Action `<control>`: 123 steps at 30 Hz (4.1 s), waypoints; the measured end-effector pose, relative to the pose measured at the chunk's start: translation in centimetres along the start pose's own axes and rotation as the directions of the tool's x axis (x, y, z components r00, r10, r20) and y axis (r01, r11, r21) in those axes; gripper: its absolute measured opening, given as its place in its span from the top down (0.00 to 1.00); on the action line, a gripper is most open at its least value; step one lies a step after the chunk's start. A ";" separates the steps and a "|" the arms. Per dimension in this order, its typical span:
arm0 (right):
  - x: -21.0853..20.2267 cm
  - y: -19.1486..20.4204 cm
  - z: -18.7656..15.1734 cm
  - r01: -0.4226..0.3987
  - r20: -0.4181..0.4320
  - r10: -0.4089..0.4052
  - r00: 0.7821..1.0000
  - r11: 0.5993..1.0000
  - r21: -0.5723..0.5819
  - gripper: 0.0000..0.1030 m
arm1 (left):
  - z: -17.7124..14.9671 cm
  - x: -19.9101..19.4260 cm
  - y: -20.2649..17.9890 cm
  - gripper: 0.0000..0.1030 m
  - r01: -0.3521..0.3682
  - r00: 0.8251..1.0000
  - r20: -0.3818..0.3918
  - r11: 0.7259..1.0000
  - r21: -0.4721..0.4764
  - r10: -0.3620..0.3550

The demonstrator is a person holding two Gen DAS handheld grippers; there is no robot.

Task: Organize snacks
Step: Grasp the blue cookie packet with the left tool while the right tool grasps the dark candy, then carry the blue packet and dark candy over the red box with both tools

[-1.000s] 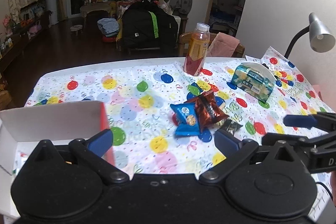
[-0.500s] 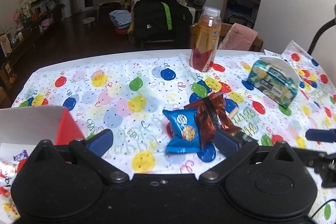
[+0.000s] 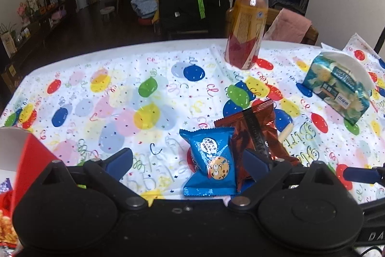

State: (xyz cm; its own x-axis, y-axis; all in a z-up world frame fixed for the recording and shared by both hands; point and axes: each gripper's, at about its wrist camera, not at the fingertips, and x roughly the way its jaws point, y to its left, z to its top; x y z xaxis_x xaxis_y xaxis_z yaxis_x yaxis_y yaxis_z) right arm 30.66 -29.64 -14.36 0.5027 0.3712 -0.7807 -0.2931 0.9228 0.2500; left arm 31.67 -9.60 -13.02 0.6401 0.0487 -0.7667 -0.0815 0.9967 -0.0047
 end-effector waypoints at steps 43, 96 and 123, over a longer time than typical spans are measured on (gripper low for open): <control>2.9 2.4 -0.7 0.011 -0.023 -0.017 1.000 0.972 -0.236 0.49 | 0.0 3.8 1.2 0.69 0.138 0.977 -0.150 0.987 -0.080 -0.149; -10.3 26.3 -3.9 -0.112 0.094 0.171 0.981 0.887 -0.447 0.49 | -5.9 -16.6 20.0 0.69 0.224 0.973 -0.021 0.955 -0.193 -0.232; -2.4 37.6 -3.2 -0.116 0.020 0.149 0.989 0.840 -0.529 0.49 | -7.4 -14.7 34.5 0.69 0.023 0.996 -0.073 0.966 -0.258 -0.043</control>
State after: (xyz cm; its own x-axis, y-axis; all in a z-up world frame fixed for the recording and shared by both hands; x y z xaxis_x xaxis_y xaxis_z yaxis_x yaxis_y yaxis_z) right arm 15.81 3.88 -4.94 0.4698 0.5066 -0.7229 -0.7350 0.6780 -0.0026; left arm 13.80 23.61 -6.71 0.5852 0.0010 -0.8109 -0.2617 0.9467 -0.1877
